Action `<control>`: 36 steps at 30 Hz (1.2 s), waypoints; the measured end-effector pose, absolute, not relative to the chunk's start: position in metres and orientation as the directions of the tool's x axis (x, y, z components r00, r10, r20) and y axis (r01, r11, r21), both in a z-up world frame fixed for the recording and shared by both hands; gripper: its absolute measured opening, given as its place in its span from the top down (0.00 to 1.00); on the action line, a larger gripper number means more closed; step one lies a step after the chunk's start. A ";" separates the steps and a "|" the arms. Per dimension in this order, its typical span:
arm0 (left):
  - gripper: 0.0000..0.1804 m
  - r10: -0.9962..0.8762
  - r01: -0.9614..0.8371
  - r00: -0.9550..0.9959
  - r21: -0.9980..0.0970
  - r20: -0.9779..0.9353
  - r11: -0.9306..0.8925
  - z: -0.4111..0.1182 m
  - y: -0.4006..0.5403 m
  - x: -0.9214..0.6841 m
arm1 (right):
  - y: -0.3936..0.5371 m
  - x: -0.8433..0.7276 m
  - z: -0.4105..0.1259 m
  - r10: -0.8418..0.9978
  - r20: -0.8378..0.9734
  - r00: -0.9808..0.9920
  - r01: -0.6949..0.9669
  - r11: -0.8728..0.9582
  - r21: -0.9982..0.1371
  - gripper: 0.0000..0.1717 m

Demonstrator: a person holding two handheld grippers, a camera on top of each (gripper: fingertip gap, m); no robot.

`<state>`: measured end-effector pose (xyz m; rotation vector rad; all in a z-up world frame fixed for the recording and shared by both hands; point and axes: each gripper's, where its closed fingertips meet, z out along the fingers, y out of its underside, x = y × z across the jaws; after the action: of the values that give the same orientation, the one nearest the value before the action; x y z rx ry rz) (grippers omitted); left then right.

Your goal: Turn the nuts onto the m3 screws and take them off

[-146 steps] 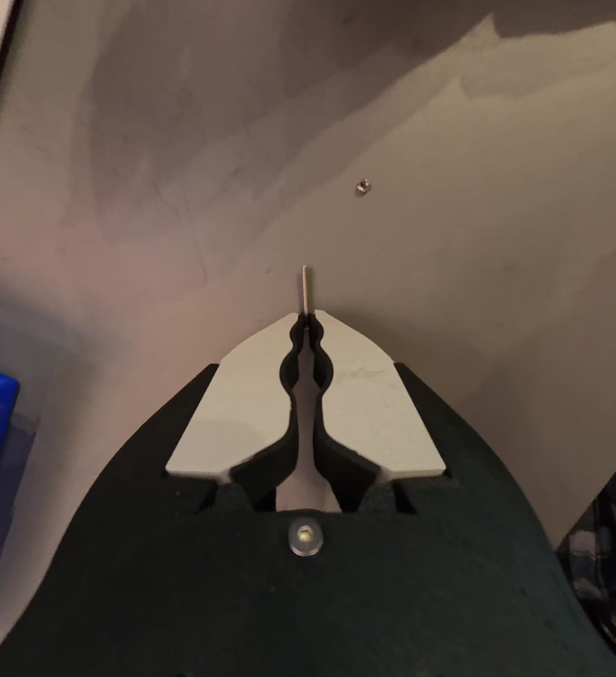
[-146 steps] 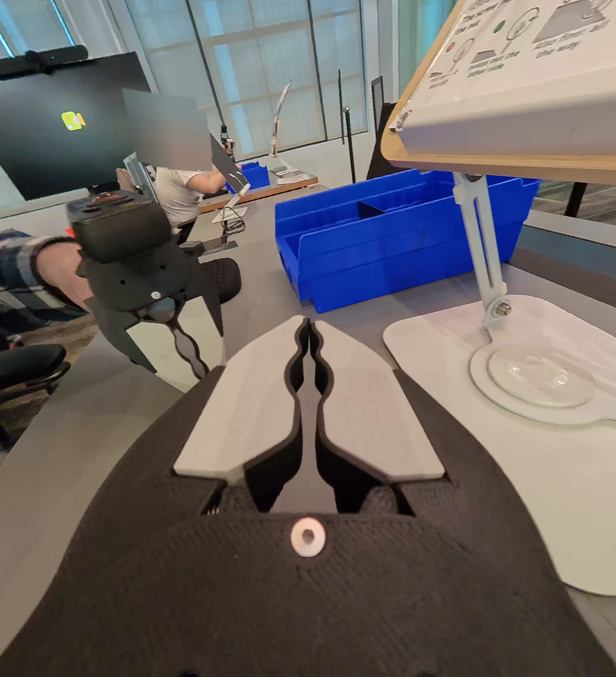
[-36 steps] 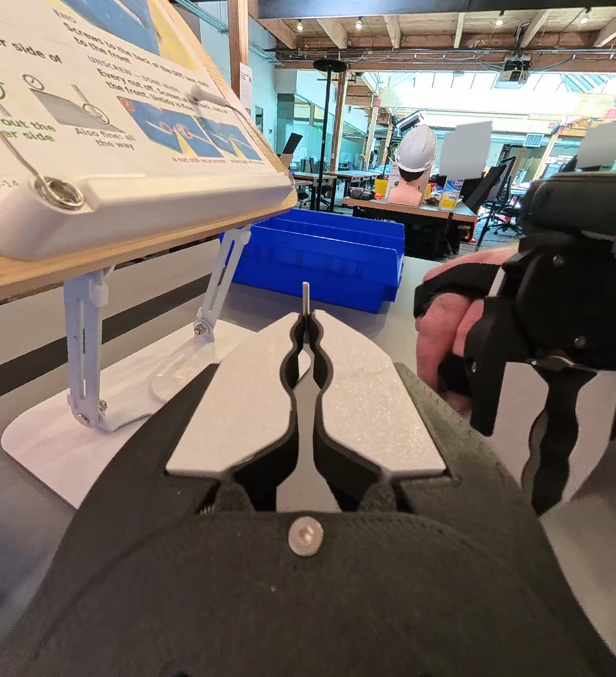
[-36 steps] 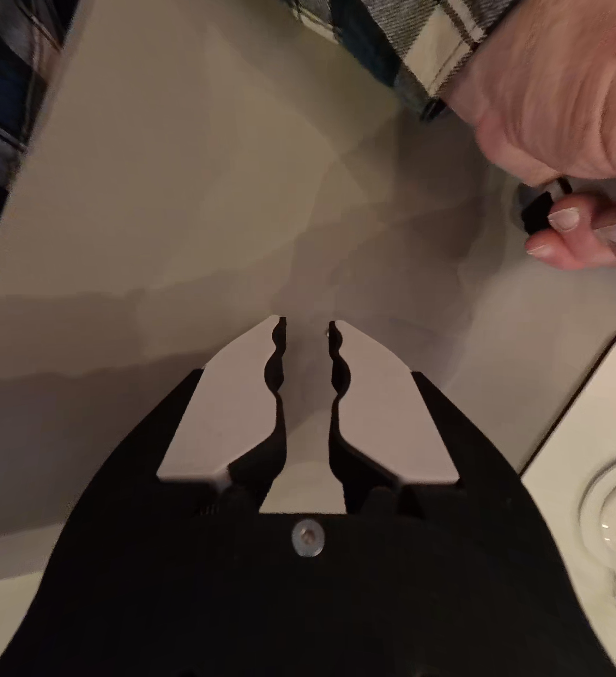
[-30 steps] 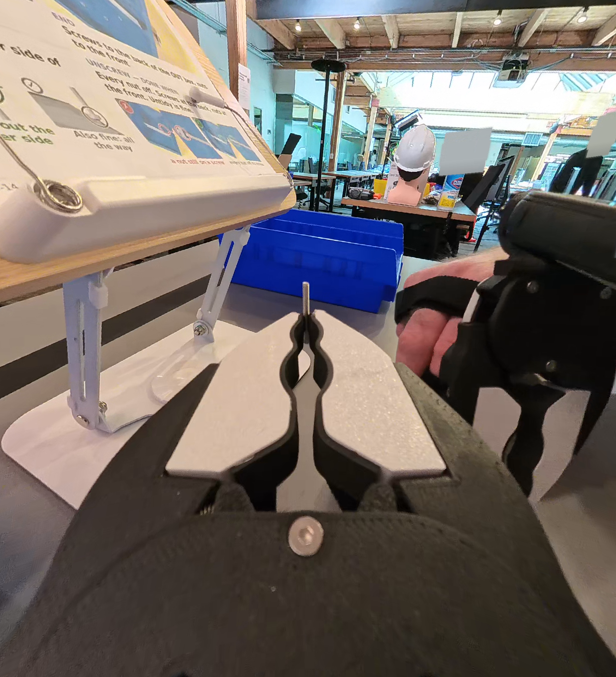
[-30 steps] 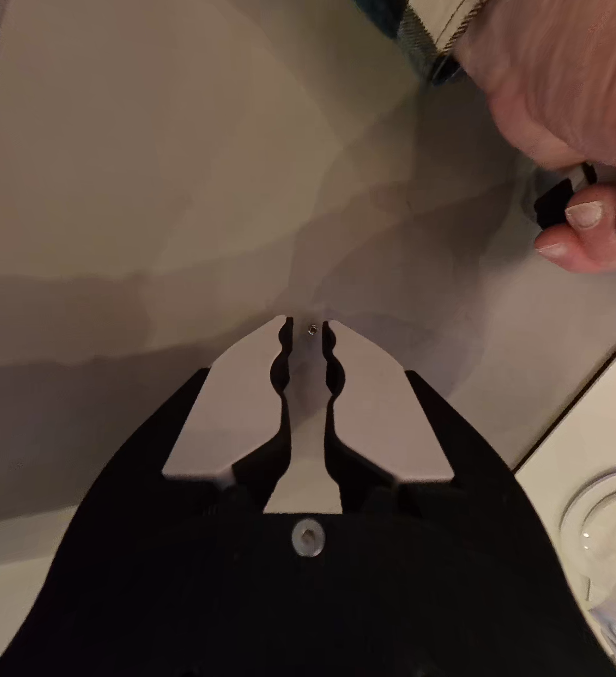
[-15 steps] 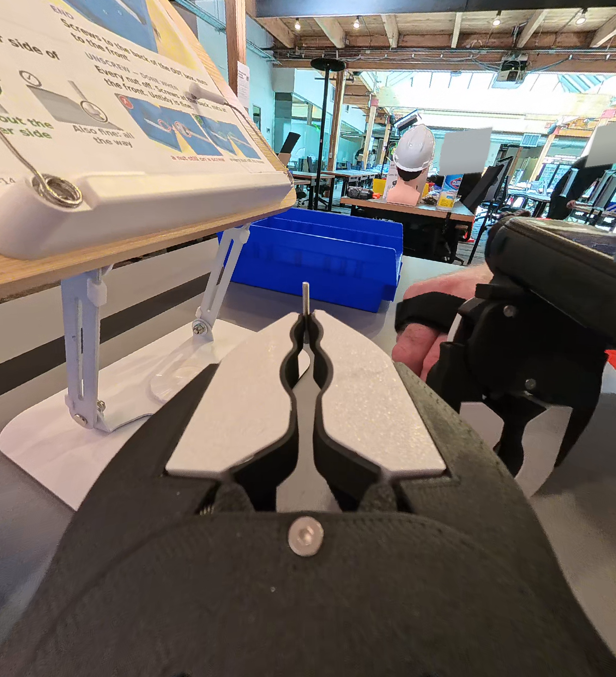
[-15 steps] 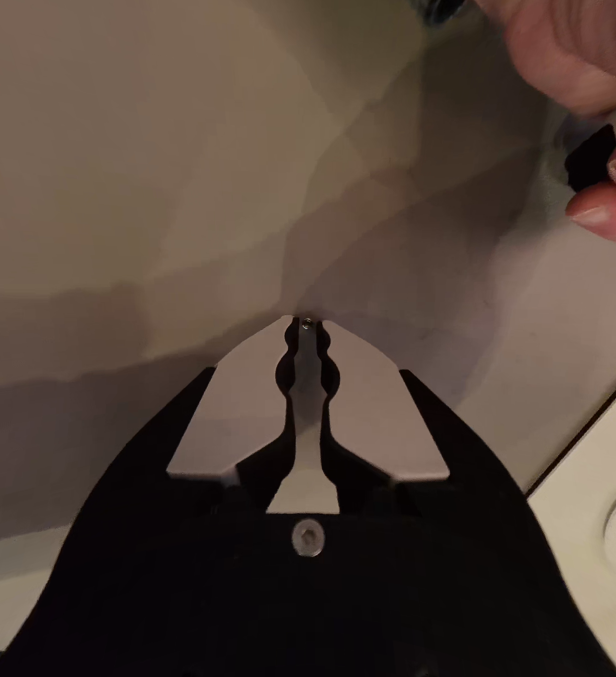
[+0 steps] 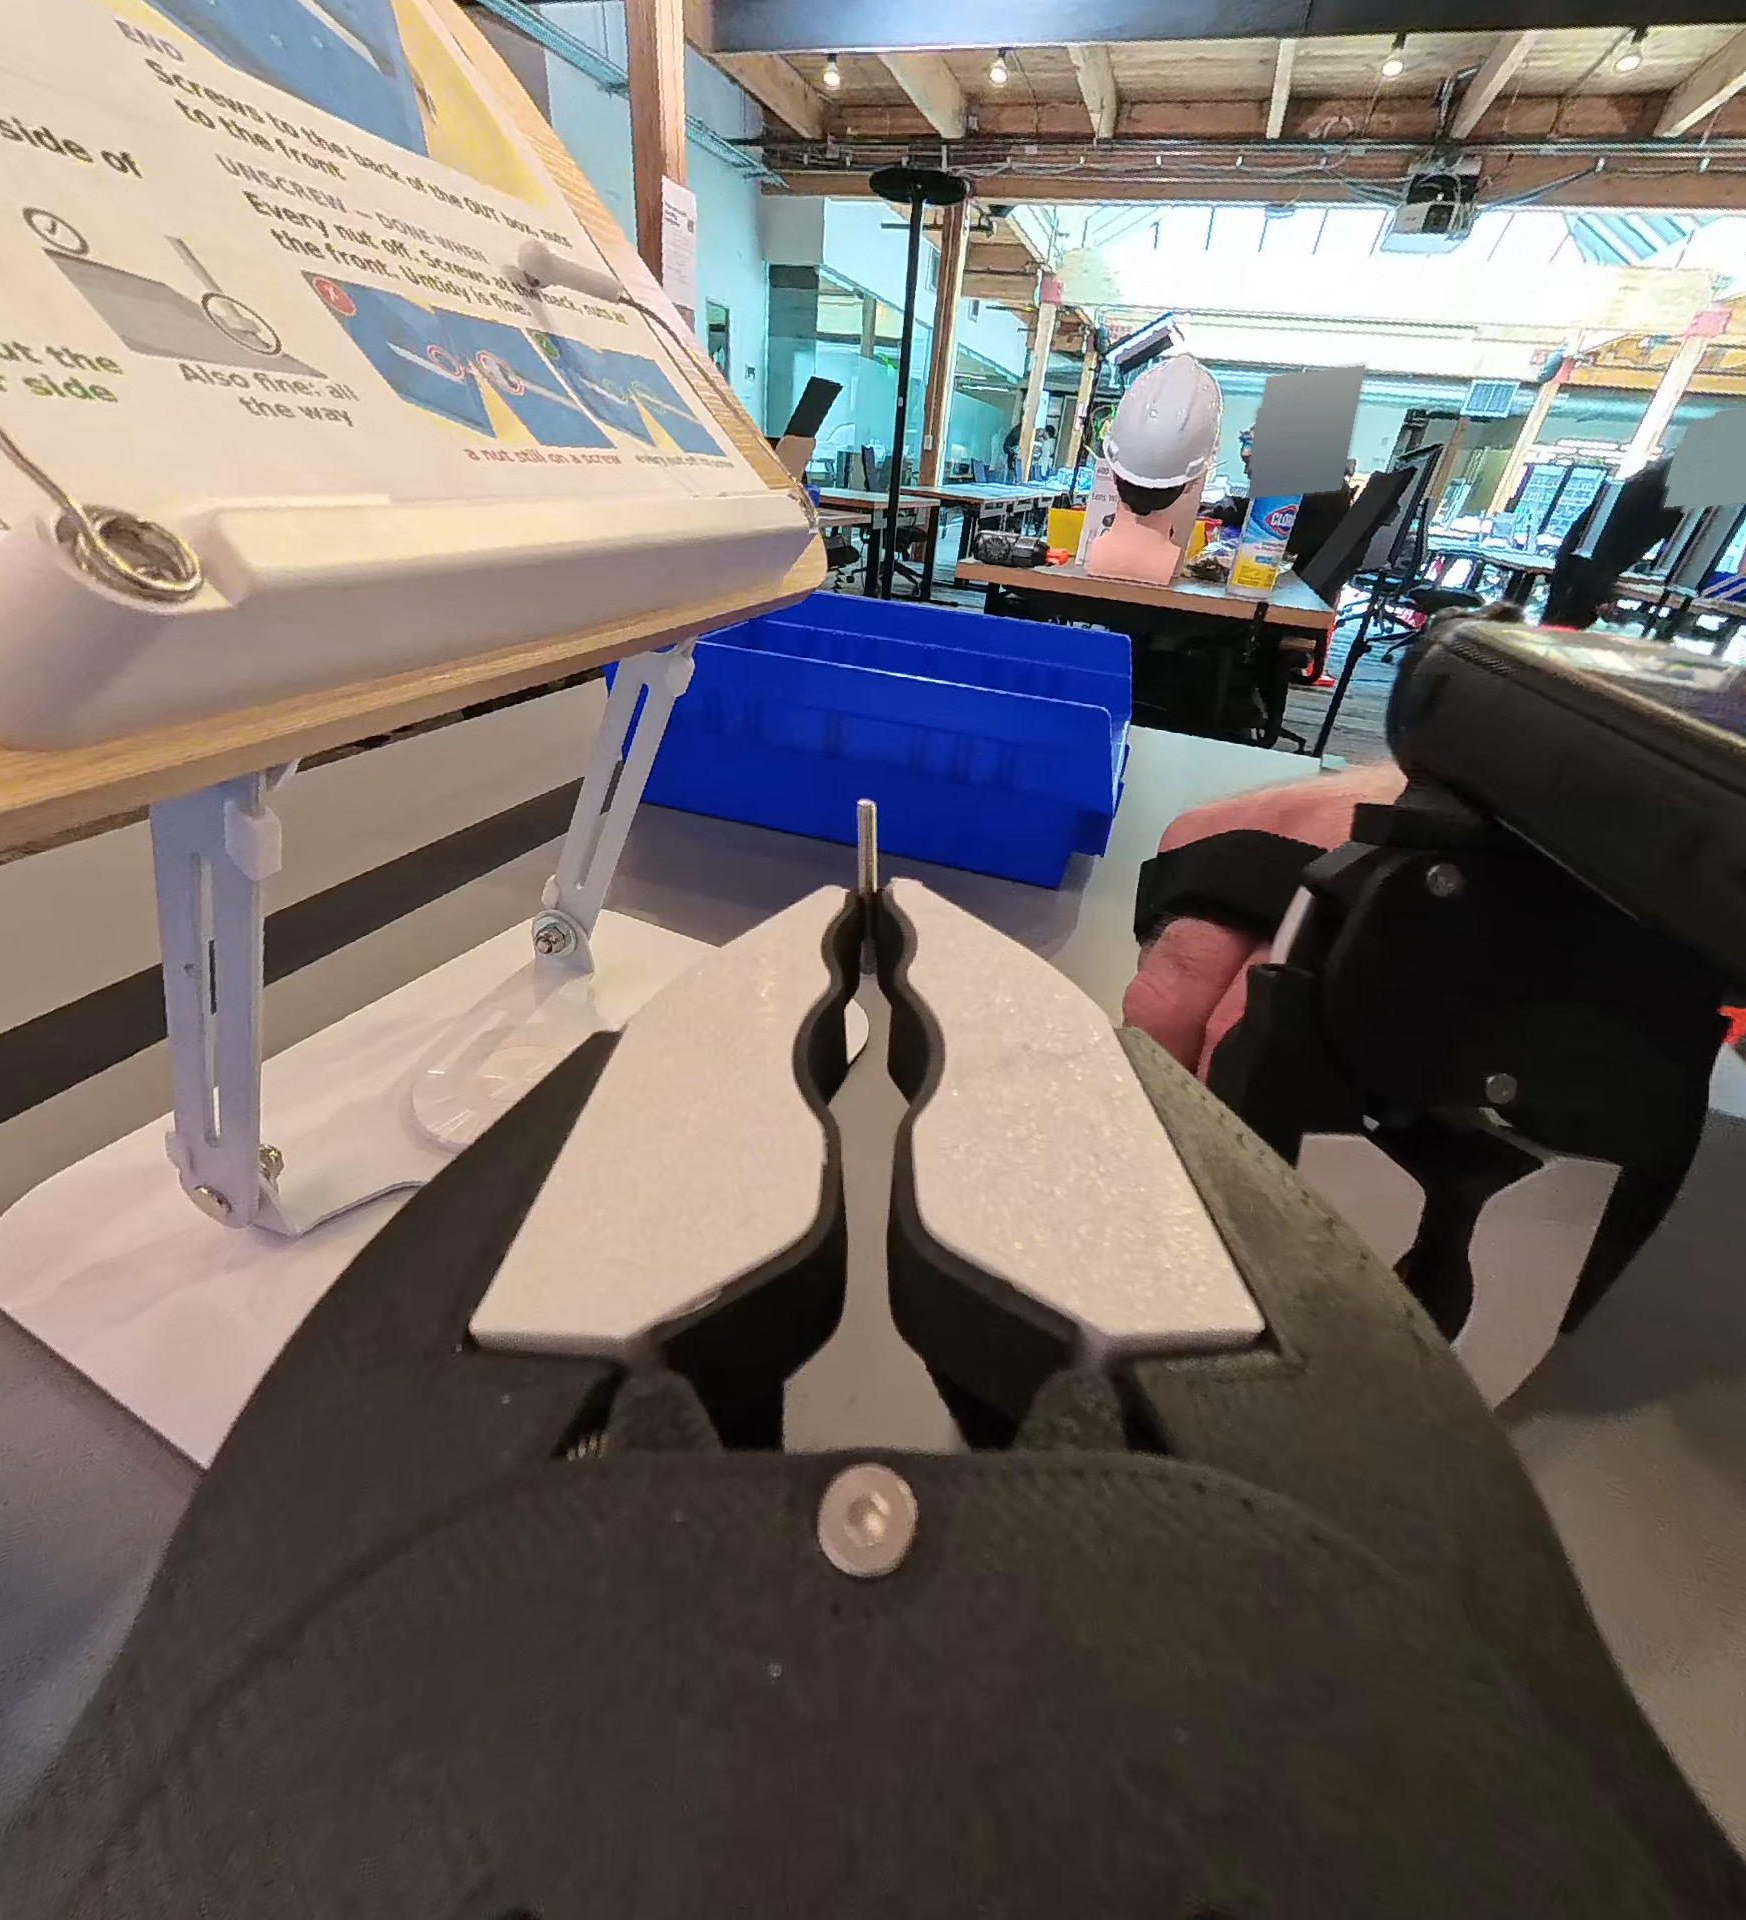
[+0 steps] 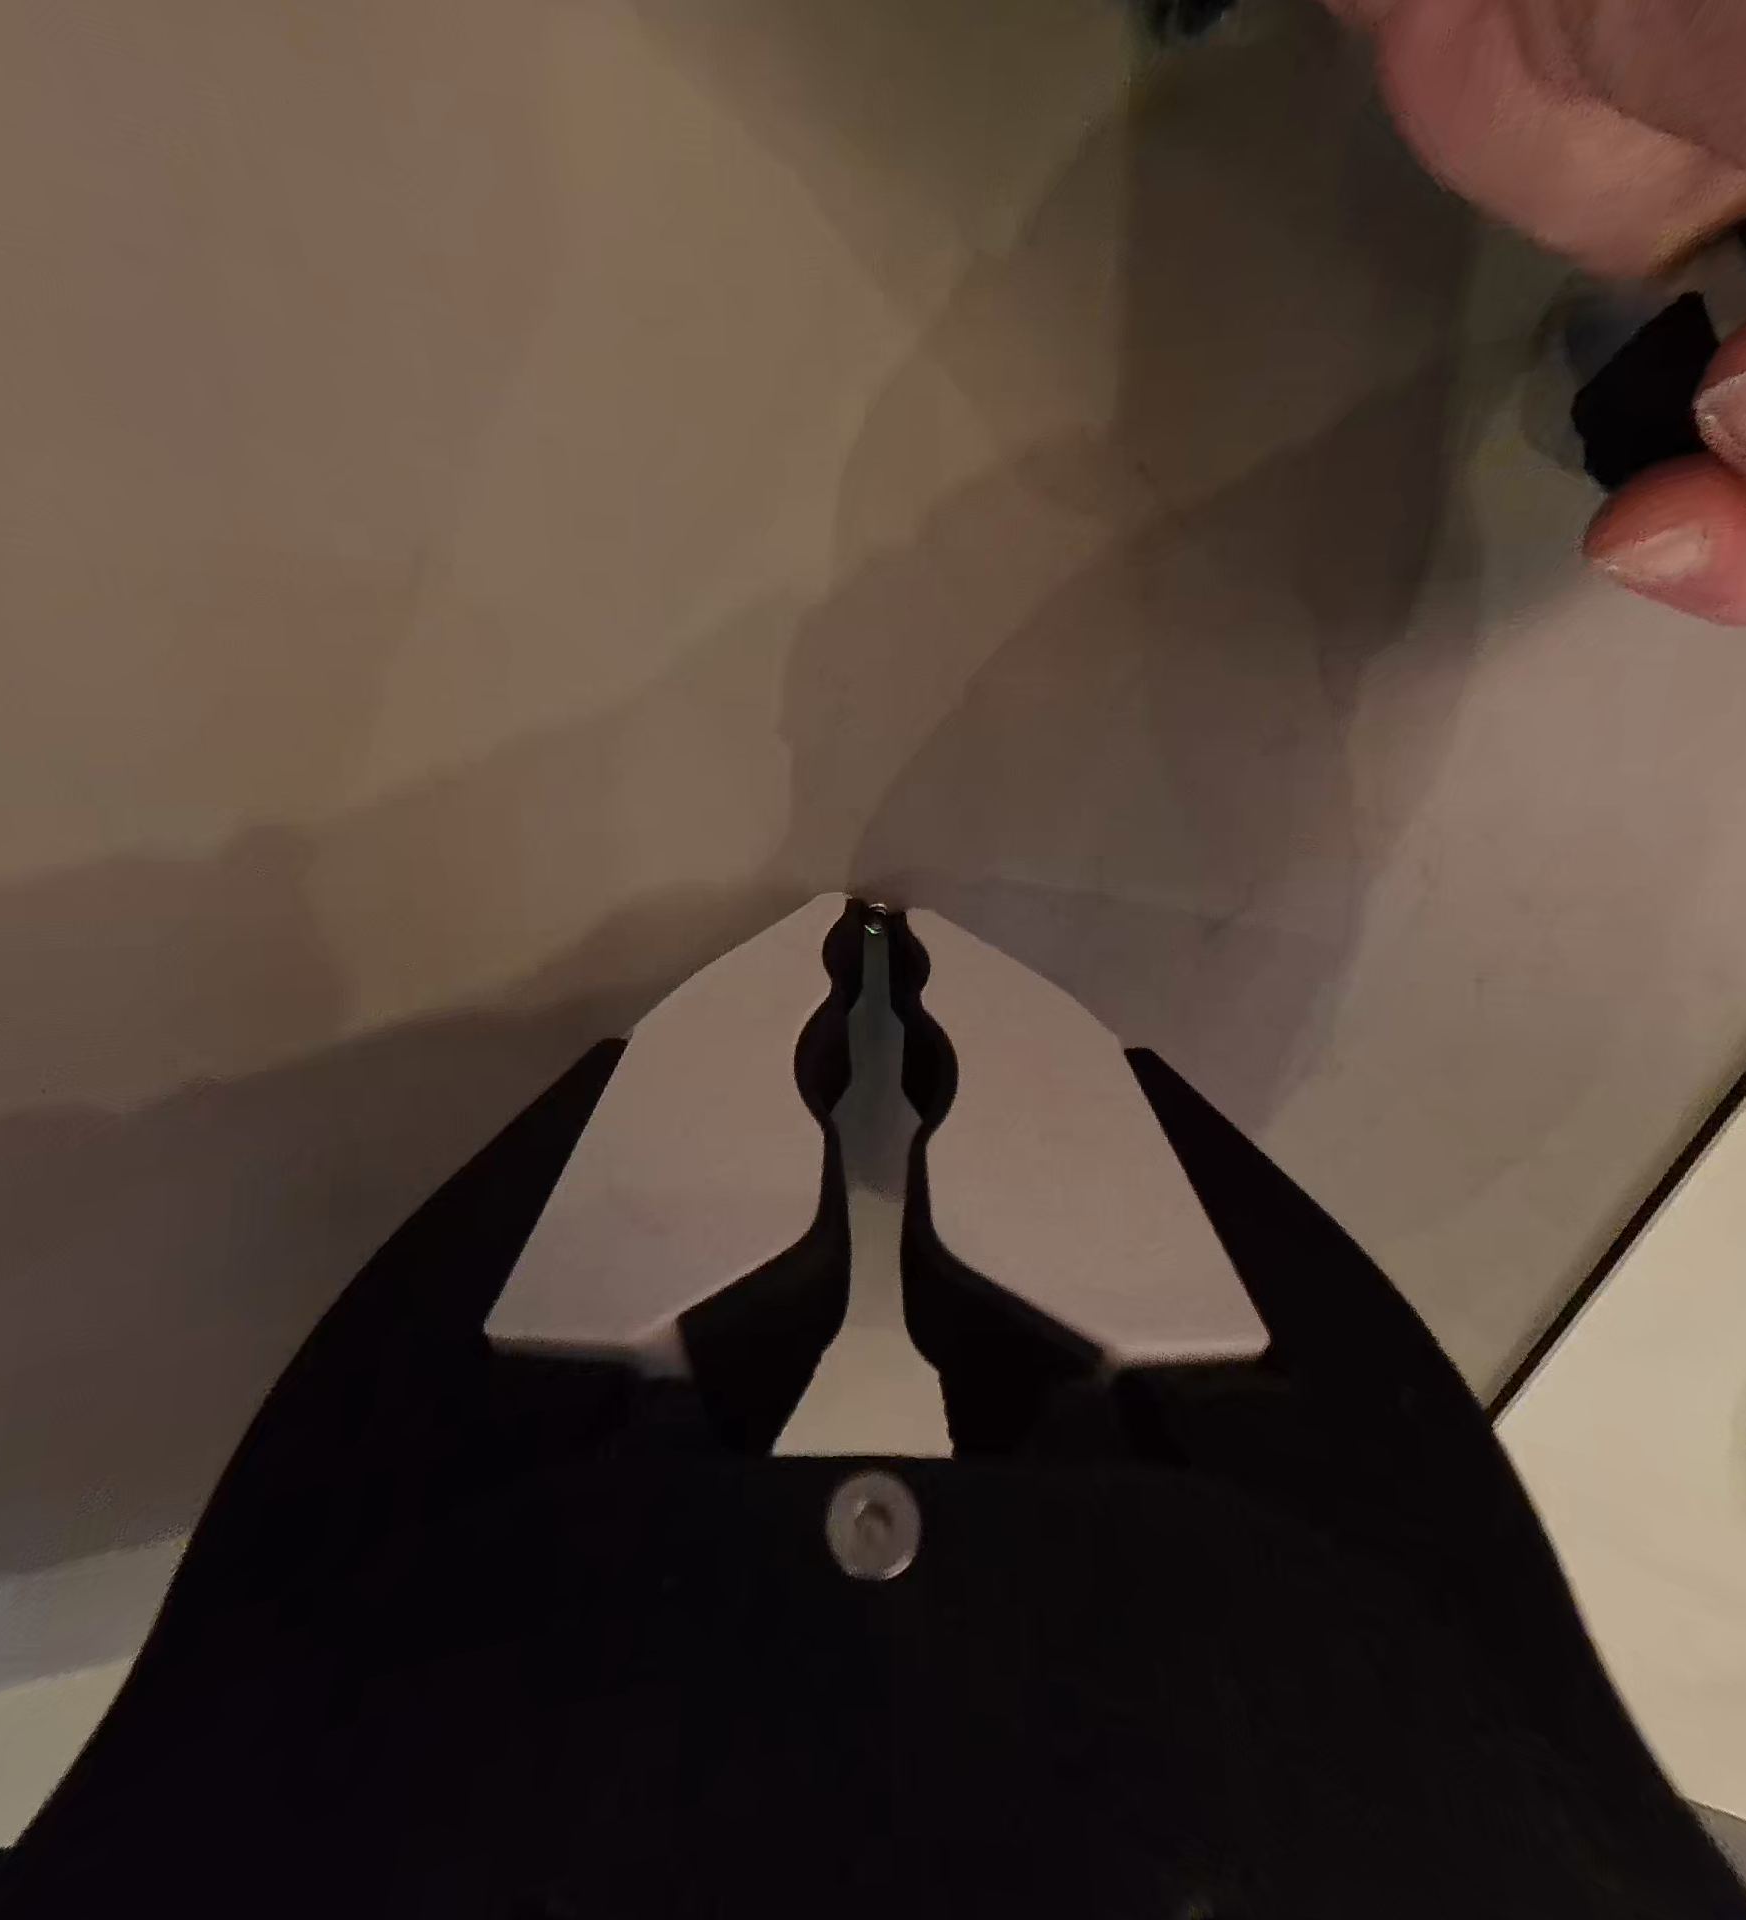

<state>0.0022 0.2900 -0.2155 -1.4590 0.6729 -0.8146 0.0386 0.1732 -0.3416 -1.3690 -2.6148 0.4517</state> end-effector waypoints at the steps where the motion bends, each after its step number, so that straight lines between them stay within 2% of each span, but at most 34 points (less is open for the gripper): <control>1: 0.99 -0.813 0.069 0.576 -0.996 0.086 -0.057 -0.215 0.289 0.003 | 0.173 0.039 -0.341 0.824 -0.005 -0.567 0.776 0.532 -0.340 0.97; 8: 0.99 -0.817 0.073 0.569 -0.996 0.089 -0.057 -0.214 0.287 0.005 | 0.179 0.045 -0.325 0.829 -0.008 -0.559 0.767 0.513 -0.385 0.97; 25: 0.99 -0.855 0.068 0.510 -0.995 0.096 -0.071 -0.214 0.276 0.021 | 0.216 0.047 -0.221 0.804 0.070 -0.590 0.670 0.536 -0.513 0.98; 28: 0.99 -0.860 0.073 0.501 -0.995 0.099 -0.072 -0.213 0.274 0.023 | 0.221 0.044 -0.206 0.797 0.084 -0.599 0.650 0.544 -0.530 1.00; 36: 0.99 -0.867 0.083 0.484 -0.993 0.115 -0.085 -0.215 0.272 0.025 | 0.214 0.052 -0.214 0.772 0.010 -0.635 0.645 0.537 -0.544 1.00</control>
<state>0.0250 0.2716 -0.2148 -1.4386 0.7336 -0.9222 0.0516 0.2140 -0.2137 -1.1899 -2.5278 0.7412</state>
